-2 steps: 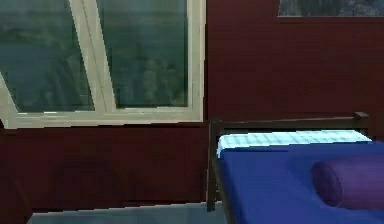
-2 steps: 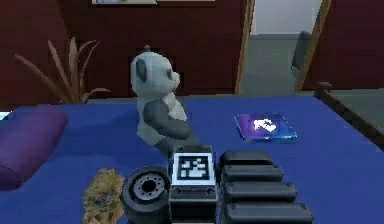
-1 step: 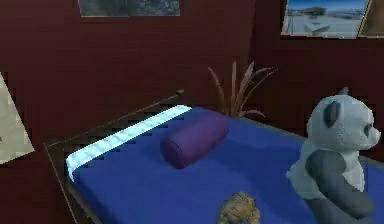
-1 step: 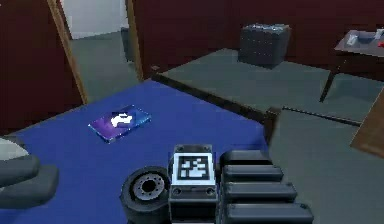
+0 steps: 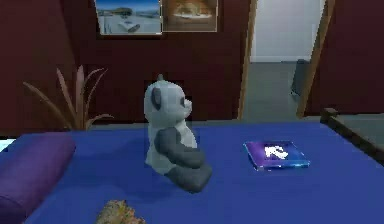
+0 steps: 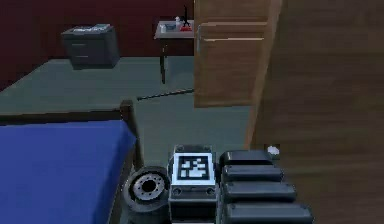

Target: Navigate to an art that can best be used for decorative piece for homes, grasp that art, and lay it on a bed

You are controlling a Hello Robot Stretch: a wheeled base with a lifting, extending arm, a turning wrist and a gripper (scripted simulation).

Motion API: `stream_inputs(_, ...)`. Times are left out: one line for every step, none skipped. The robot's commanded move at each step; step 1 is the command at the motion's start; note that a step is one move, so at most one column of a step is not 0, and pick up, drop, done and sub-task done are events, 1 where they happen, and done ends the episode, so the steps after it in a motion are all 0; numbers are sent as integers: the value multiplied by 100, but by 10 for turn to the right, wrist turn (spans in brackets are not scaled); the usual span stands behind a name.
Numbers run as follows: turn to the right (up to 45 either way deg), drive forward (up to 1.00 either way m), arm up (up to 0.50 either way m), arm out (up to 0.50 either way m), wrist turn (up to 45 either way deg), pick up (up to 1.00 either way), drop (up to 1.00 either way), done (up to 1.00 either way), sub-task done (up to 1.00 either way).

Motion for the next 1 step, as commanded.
stream_inputs(450,0,0,0,0,0,0,0,0)
